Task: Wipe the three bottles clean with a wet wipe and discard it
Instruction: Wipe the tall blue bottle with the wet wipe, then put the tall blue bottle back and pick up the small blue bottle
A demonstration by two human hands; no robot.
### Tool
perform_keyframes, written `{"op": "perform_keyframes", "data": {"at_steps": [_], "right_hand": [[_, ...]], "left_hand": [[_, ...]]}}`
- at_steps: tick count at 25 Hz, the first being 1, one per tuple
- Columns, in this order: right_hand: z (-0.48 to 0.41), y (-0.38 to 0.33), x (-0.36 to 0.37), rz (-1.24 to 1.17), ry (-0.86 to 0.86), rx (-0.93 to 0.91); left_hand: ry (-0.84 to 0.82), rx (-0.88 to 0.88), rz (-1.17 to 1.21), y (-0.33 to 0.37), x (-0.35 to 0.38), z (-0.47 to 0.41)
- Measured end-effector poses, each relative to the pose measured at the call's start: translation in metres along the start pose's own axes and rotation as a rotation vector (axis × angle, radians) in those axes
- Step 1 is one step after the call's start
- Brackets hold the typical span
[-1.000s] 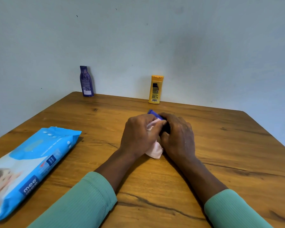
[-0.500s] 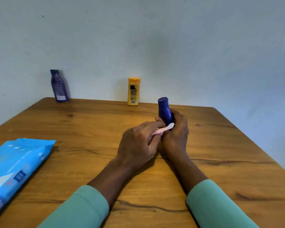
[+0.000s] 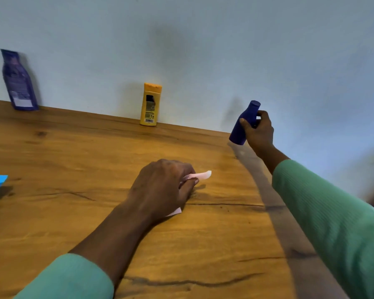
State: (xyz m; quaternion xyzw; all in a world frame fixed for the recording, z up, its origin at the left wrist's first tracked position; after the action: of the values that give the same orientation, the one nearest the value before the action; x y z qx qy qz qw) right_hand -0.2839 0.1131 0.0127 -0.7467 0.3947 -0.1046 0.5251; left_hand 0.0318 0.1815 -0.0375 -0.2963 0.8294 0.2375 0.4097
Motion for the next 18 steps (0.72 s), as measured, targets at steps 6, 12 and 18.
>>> {"op": "perform_keyframes", "data": {"at_steps": [6,12,18], "right_hand": [[-0.068,0.025,0.01,0.06,-0.016,0.067],[-0.072,0.05,0.023,0.018,-0.078,0.121],[-0.077,0.053,0.027,-0.006,-0.115,0.133]], "left_hand": [[0.016,-0.053,0.058,-0.003,0.008,-0.003],[-0.032,-0.085,0.069,-0.005,0.009,-0.003],[-0.056,-0.088,0.093,-0.005,0.006,-0.004]]}}
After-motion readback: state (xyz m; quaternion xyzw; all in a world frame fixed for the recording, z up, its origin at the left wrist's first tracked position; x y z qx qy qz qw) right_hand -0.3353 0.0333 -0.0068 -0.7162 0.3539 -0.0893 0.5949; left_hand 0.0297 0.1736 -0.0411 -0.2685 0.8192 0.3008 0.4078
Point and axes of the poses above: each hand's wrist, its own z-axis away from the middle knuckle, its own x-axis out of the palm, y = z × x, the point moved 1 cm from there along -z, towards the middle knuckle, and after that the axes turned 11 degrees about -z, right-handed, at the moved point
